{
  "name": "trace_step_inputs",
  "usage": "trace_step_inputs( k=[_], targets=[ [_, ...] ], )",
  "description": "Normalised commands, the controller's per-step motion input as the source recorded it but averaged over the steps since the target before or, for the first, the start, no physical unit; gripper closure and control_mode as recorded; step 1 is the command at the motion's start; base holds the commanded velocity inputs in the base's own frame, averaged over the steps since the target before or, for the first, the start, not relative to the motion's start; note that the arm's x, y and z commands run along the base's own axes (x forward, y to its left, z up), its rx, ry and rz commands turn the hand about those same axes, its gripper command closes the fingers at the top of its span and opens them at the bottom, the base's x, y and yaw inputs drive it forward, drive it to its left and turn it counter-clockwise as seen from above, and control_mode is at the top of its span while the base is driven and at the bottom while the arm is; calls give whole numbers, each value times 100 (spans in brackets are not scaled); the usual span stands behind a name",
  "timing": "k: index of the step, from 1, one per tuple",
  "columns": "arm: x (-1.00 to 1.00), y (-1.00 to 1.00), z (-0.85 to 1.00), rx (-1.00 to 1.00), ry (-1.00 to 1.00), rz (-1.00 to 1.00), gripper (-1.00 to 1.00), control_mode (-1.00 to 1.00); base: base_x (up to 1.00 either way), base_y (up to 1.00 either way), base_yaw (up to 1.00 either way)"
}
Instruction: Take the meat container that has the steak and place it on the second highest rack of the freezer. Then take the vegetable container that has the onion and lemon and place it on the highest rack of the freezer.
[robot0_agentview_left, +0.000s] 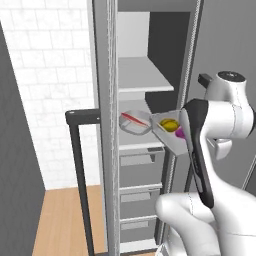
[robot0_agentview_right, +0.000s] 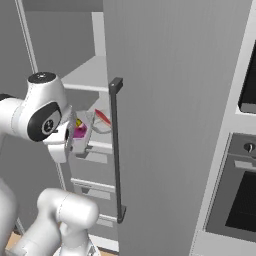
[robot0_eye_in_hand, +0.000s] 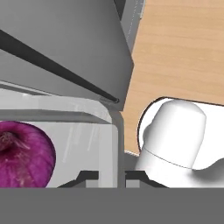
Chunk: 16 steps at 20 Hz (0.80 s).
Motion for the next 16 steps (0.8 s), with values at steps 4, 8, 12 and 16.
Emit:
trace_step_inputs(
  k=[4,8,12,16],
  targets=[
    [3,8,61,4,-16,-5,100,-100,0,0,0],
    [9,1,68,7,-15,-6,100,-100,0,0,0],
    [23,2,51,5,-9,-4,100,-100,0,0,0],
    [71,2,30,1,-7,-4,100,-100,0,0,0]
  ],
)
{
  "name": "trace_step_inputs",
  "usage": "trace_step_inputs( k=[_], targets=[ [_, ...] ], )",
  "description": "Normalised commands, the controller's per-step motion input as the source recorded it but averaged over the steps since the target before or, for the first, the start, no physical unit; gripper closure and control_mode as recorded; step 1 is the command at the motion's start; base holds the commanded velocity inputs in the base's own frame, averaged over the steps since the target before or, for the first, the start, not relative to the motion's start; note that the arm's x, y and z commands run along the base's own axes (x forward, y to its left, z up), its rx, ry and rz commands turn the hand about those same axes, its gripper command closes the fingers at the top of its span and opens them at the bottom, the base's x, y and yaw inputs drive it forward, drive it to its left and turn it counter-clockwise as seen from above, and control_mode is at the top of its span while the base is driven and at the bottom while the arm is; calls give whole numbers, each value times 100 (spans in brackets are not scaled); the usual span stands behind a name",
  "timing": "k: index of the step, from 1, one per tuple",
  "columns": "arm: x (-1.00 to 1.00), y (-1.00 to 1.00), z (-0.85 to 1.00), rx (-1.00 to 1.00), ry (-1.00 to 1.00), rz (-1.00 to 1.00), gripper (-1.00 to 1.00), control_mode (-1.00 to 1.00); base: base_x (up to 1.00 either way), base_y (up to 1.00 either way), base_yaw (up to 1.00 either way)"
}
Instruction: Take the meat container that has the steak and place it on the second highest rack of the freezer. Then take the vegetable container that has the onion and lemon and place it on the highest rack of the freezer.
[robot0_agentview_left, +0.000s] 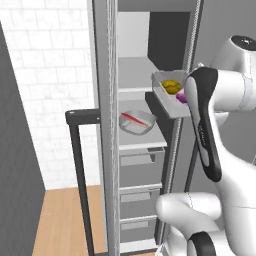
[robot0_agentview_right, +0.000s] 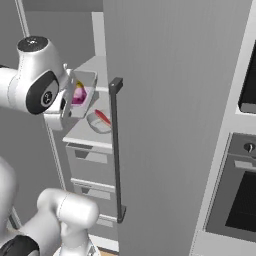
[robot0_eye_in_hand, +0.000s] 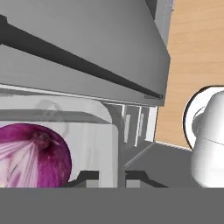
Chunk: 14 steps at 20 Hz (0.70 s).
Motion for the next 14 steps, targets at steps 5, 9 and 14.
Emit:
trace_step_inputs(
  k=[5,9,14],
  targets=[
    [98,15,20,0,-3,-5,100,-100,0,0,0],
    [100,21,1,0,0,-5,100,-100,0,0,0],
    [100,5,0,0,0,-1,100,-100,0,0,0]
  ],
)
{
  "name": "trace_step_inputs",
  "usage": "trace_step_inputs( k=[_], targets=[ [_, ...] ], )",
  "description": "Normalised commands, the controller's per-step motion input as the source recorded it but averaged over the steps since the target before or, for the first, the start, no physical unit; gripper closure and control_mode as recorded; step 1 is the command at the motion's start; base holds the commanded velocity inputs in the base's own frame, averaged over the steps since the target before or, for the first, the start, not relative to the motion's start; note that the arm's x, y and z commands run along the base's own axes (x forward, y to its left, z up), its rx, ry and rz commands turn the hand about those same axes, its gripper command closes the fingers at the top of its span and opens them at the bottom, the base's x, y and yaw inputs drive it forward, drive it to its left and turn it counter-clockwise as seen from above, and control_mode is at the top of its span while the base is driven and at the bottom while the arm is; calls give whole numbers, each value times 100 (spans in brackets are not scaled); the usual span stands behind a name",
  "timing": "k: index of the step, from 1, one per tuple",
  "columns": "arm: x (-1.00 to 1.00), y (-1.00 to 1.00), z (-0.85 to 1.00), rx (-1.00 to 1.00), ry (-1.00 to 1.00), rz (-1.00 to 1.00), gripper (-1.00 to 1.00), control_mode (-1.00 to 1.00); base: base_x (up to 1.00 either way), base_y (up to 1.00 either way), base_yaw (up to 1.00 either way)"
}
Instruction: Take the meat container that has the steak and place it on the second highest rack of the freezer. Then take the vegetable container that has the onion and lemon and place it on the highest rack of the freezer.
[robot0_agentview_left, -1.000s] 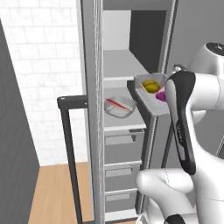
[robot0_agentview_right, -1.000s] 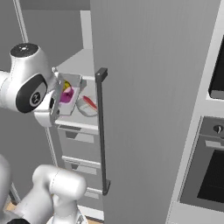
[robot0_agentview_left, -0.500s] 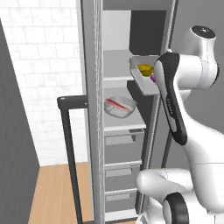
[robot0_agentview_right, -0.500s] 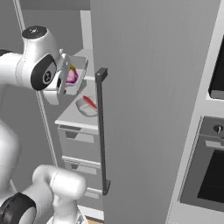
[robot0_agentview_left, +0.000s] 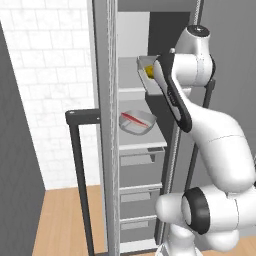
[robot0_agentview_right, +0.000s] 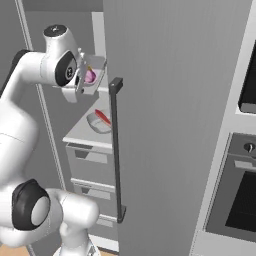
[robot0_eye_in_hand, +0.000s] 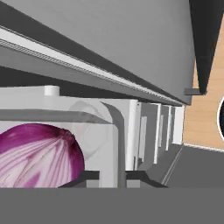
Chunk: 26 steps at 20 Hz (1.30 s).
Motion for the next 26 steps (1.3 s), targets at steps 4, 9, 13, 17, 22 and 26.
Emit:
trace_step_inputs(
  k=[4,9,13,17,22,26],
  targets=[
    [100,0,0,0,0,0,100,-100,0,0,0],
    [100,0,0,0,0,0,100,-100,0,0,0],
    [100,0,0,0,0,0,100,-100,0,0,0],
    [97,0,-3,0,0,0,100,-100,0,0,0],
    [66,0,-30,0,1,0,100,-100,0,0,0],
    [77,0,-14,0,0,0,100,-100,0,0,0]
  ],
)
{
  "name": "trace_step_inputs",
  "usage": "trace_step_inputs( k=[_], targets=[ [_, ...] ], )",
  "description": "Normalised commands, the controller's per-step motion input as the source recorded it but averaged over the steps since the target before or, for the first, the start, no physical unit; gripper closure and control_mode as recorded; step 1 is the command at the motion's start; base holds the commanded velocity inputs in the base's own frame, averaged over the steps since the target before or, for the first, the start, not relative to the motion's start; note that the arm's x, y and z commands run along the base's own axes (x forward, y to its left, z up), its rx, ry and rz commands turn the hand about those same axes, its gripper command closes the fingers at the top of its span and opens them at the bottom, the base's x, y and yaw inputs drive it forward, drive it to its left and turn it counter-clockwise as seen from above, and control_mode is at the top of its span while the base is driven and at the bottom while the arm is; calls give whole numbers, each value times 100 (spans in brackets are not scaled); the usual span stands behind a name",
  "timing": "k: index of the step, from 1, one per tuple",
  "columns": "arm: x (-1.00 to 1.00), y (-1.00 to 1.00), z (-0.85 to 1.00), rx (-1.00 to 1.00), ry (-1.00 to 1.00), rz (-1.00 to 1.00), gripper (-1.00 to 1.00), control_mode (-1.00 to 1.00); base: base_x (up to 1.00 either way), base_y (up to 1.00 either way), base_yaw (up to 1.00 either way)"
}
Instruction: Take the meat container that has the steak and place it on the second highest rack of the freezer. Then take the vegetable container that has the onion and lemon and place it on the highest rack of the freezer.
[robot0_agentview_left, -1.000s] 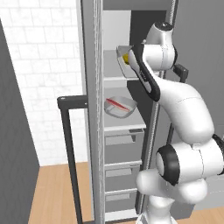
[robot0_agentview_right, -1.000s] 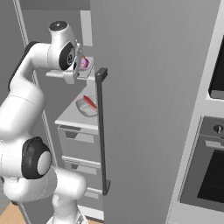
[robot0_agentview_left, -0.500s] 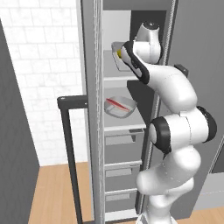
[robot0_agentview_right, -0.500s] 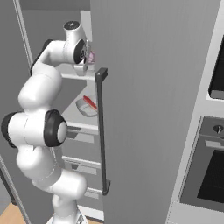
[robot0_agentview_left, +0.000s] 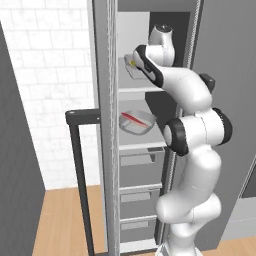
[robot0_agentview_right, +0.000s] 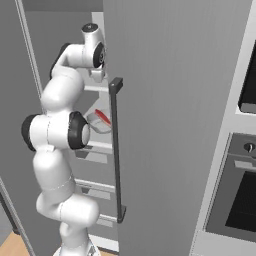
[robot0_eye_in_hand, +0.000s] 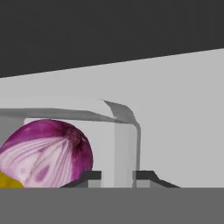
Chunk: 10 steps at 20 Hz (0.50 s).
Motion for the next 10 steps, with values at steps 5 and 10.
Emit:
trace_step_inputs(
  k=[5,10],
  targets=[
    [61,0,-10,0,0,0,100,-100,0,0,0],
    [3,0,0,-1,-1,0,100,-100,0,0,0]
  ],
)
